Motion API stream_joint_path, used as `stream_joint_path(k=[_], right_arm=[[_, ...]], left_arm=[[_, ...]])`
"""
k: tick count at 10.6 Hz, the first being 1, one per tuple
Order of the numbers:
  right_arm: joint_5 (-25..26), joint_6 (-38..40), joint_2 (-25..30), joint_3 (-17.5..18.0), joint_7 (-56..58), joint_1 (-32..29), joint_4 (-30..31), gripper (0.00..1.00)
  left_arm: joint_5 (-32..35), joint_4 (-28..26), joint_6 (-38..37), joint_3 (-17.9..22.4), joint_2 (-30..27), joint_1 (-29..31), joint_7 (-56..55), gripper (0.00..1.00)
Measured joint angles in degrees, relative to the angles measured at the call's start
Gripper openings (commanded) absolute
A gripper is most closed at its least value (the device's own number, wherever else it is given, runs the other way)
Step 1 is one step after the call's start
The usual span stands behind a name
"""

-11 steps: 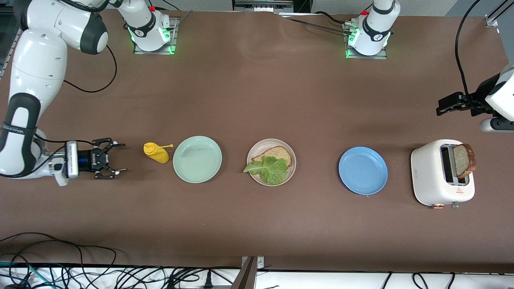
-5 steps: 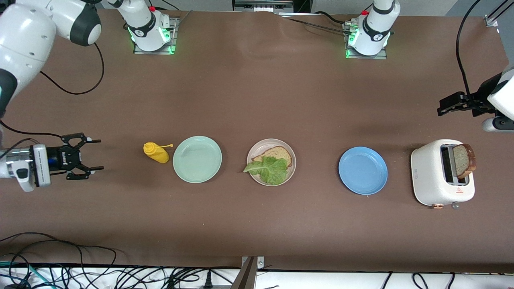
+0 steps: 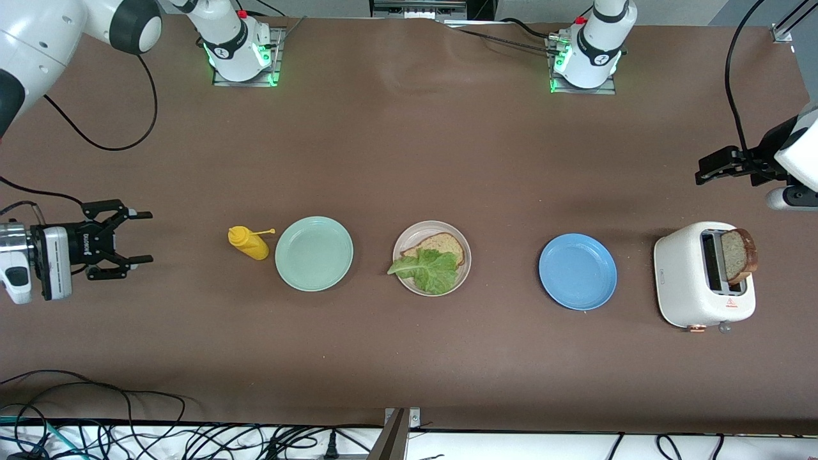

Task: Make sandwich on beige plate with both arms
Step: 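Lay the bottle on the table, open the right gripper and withdraw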

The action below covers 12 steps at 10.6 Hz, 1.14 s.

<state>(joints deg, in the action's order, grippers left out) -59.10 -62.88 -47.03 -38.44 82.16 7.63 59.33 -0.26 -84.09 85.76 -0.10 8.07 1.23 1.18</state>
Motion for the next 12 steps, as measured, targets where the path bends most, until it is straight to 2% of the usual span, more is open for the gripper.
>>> stream_joint_path(k=[5, 7, 8, 9, 10, 12], right_arm=[[16.50, -1.21, 7.26, -0.34, -12.14, 6.28, -1.74, 1.00], [24.25, -3.26, 10.70, -0.66, -20.76, 10.32, -1.72, 1.00], [29.04, -4.79, 13.02, 0.62, -25.62, 11.81, -1.29, 1.00], [34.68, -7.54, 16.26, 4.41, -30.40, 12.16, 0.78, 1.00], [39.50, -11.17, 19.91, 8.05, -34.71, 12.10, 4.85, 1.00], [45.29, -16.40, 27.25, 13.22, -42.32, 11.10, 14.60, 1.00]], left_arm=[[0.00, 0.13, 0.00, 0.12, 0.03, 0.16, 0.00, 1.00], [0.00, 0.21, 0.00, 0.10, 0.03, 0.16, 0.00, 1.00], [0.01, 0.23, 0.00, 0.15, 0.04, 0.17, 0.00, 1.00], [0.08, 0.23, 0.00, 0.25, 0.08, 0.28, 0.00, 1.00], [0.19, 0.24, 0.39, 0.46, 0.22, 0.79, 0.00, 1.00], [0.37, 0.23, 3.74, 0.74, 1.14, 3.77, 0.21, 1.00]])
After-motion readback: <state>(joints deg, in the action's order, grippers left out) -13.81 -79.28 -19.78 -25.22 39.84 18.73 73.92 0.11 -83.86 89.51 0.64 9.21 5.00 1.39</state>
